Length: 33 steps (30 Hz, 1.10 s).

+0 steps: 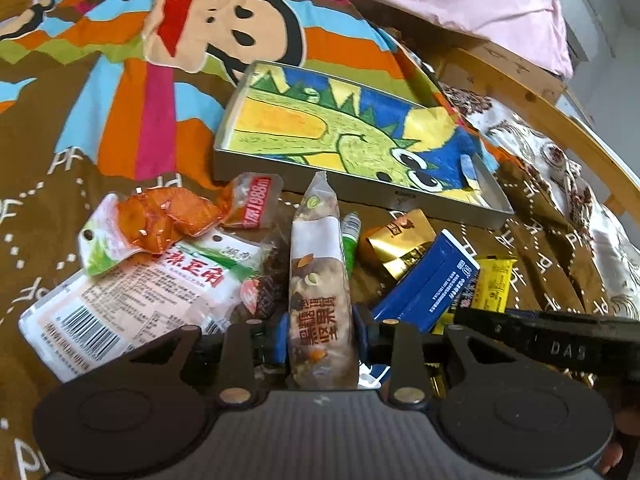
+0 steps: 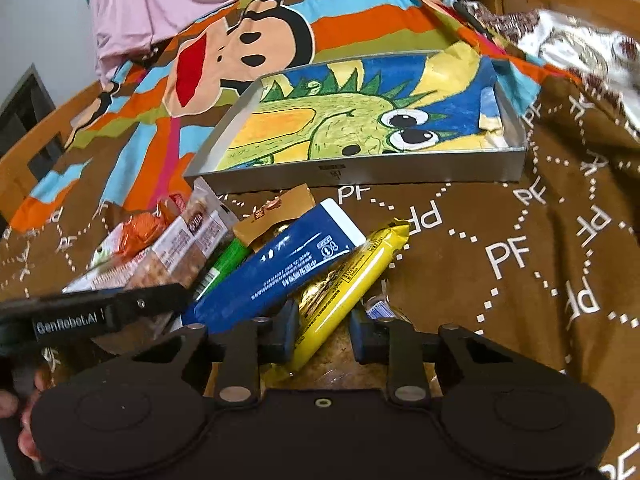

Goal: Organize snacks
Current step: 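Close the left tool on the nut packet while the right tool grasps the yellow bar, then lift both snacks and carry them over the metal tray, right tool releasing the yellow bar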

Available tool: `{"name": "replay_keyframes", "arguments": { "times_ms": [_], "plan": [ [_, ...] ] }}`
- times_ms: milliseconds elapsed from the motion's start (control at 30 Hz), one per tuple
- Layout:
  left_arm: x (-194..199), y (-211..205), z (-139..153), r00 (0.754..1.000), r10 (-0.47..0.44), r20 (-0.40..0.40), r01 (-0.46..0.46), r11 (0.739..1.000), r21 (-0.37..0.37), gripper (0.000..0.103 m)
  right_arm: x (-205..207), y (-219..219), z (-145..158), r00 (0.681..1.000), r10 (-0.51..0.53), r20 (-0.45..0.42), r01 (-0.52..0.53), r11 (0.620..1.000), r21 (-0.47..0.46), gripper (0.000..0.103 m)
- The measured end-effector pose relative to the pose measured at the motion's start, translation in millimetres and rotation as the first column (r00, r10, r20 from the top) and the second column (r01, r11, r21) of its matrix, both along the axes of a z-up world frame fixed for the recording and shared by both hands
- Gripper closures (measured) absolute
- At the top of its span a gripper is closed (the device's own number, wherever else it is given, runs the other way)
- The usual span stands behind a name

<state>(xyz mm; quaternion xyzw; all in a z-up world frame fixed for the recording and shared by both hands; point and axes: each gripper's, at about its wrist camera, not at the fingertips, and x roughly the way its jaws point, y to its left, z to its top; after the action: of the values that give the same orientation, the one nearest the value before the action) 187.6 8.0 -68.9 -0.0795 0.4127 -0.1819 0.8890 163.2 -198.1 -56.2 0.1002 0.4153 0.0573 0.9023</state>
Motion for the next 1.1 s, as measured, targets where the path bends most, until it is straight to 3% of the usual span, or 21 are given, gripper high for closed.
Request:
{"name": "replay_keyframes", "arguments": {
  "times_ms": [433,667,800,967,1100],
  "plan": [
    [-29.6,0.6,33.5,0.985,0.031,0.171,-0.027,0.999,-0.025,0.068,-34.6,15.7,29.6,0.982,0.07,0.177,-0.035,0.981,-0.192,0.093],
    [-21.7,11.2,40.3,0.97,0.108,0.217,-0.089,0.991,-0.097,0.068,-34.2,17.9,33.6,0.971,0.085,0.221,-0.024,0.964,-0.266,0.093],
    [-12.2,14.2,36.2,0.966,0.124,0.226,-0.105,0.99,-0.095,0.068,-30.1,17.5,44.0,0.949,0.074,0.307,0.033,0.943,-0.33,0.093],
    [21.0,15.9,34.5,0.95,0.171,0.263,-0.139,0.981,-0.135,0.068,7.7,12.3,49.6,0.918,0.083,0.387,0.039,0.954,-0.297,0.093],
    [64.6,14.0,31.7,0.934,0.247,0.258,-0.188,0.954,-0.234,0.068,46.3,11.1,49.4,0.886,0.07,0.458,0.033,0.977,-0.213,0.093]
  ]
}}
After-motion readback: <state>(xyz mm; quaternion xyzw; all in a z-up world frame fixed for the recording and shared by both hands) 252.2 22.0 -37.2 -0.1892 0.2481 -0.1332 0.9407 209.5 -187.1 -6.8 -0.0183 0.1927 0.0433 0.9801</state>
